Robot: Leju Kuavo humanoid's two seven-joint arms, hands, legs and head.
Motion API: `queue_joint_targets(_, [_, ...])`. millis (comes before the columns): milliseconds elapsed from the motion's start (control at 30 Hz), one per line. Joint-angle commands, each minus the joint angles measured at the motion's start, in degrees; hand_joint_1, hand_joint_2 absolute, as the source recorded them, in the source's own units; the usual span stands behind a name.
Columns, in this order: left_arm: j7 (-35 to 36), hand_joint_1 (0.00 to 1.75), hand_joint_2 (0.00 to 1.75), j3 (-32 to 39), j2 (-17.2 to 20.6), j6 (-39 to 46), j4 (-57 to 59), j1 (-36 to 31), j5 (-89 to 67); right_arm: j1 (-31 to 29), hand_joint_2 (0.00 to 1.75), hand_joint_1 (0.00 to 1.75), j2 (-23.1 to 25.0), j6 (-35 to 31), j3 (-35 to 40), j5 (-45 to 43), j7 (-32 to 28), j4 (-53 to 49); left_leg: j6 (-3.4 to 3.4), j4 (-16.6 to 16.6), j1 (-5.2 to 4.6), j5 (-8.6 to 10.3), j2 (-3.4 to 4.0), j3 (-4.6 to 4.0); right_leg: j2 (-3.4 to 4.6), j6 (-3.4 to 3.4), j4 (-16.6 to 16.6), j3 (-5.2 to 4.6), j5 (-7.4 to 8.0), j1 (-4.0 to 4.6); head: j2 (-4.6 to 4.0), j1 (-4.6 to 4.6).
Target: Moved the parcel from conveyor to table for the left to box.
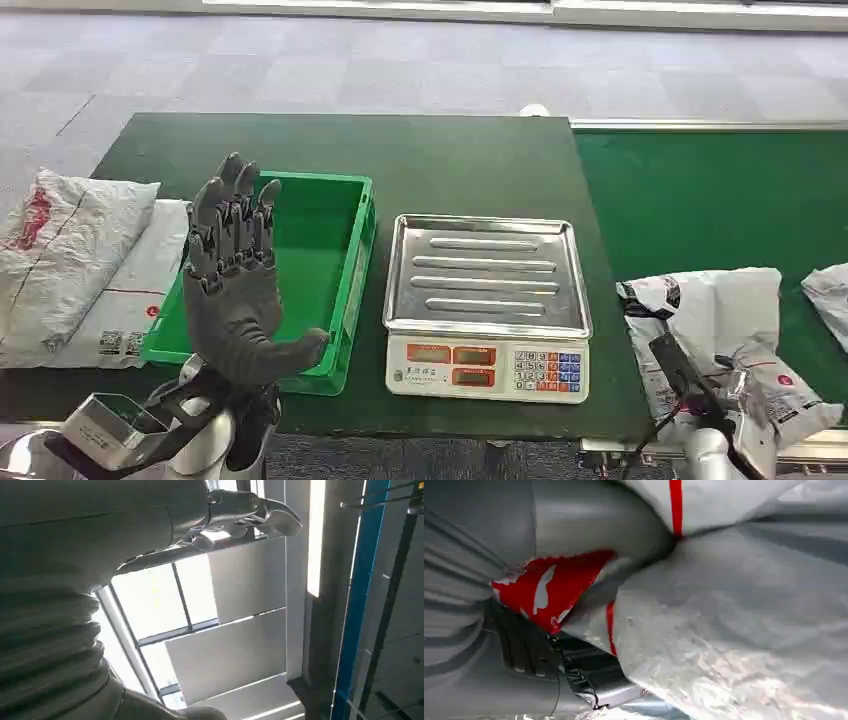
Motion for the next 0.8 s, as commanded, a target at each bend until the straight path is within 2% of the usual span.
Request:
queue_joint_targets(33, [0.19,0.0,1.75,2.45,-0.73,0.23,1.33,1.09,-0.13,-0.72,1.75,1.75,1.8,0.24,1.04,-0.12,0.05,-0.07,-0.01,-0.34,0.03,0.03,0.18,0.37,0.21,-0.13,-0.33,0.29,0.1,0.04,0.0,0.0])
queue_joint_targets(100, [0.19,0.0,1.75,2.45,-0.73,0.23,1.33,1.09,-0.13,-0.72,1.75,1.75,1.8,0.24,1.04,-0.12,0.05,-0.07,-0.01,-0.1,0.02,-0.01,0.1,0.14,0.11,-0.07,-0.09,0.1,0.03,0.03,0.0,0.0])
queue_joint_targets(167, [0.19,0.0,1.75,2.59,-0.83,0.29,1.15,1.25,-0.22,-0.37,1.75,1.75,2.03,-0.91,1.21,0.44,0.58,-1.17,-0.01,-0.21,0.04,0.0,0.15,0.27,0.17,-0.11,-0.22,0.21,0.07,0.06,0.0,0.0])
queue_joint_targets(333, [0.26,0.0,1.75,2.86,-0.41,0.94,-0.42,2.11,-0.67,-0.2,1.75,1.75,5.69,-8.1,0.73,0.65,1.98,-13.25,-0.01,-0.07,-0.03,-0.02,0.19,0.1,0.2,-0.06,-0.03,0.0,0.03,-0.01,0.0,0.0])
queue_joint_targets(433, [0.41,0.0,1.75,2.35,-0.06,2.29,-0.74,2.03,-0.2,1.18,1.75,1.75,9.98,-21.66,-0.39,-1.27,2.05,-27.27,-0.02,-0.09,-0.03,-0.02,0.26,0.08,0.26,-0.09,-0.02,-0.04,0.04,-0.02,0.0,0.0])
queue_joint_targets(567, [0.9,0.0,1.75,1.21,0.0,2.74,-0.37,2.04,0.23,4.03,1.75,1.75,14.17,-30.64,-1.5,-1.44,2.04,-44.08,-0.04,-0.13,-0.07,-0.04,0.16,0.15,0.17,-0.14,0.01,0.0,-0.03,-0.06,0.0,0.0])
queue_joint_targets(633, [0.9,0.0,1.75,0.77,-0.04,2.83,0.51,1.47,0.42,5.35,1.75,1.75,15.89,-34.91,-1.29,-0.3,0.65,-49.56,-0.03,-0.14,-0.06,-0.04,0.02,0.17,0.03,-0.14,-0.02,0.07,-0.07,-0.04,0.0,0.0])
queue_joint_targets(733, [0.76,0.0,1.75,-0.12,0.09,3.2,1.88,0.53,0.51,4.02,1.75,1.75,21.64,-34.95,-2.4,-0.88,-8.6,-62.24,-0.04,-0.1,-0.08,-0.03,0.01,0.12,0.01,-0.13,0.04,0.0,-0.09,-0.05,0.0,0.0])
queue_joint_targets(800, [0.5,0.0,1.75,-0.45,0.02,3.43,2.26,0.19,0.48,3.21,1.75,1.75,23.89,-34.95,-1.03,0.25,-11.27,-66.97,-0.04,-0.04,-0.07,-0.03,0.06,0.05,0.06,-0.13,0.09,-0.09,-0.08,-0.05,0.0,0.0])
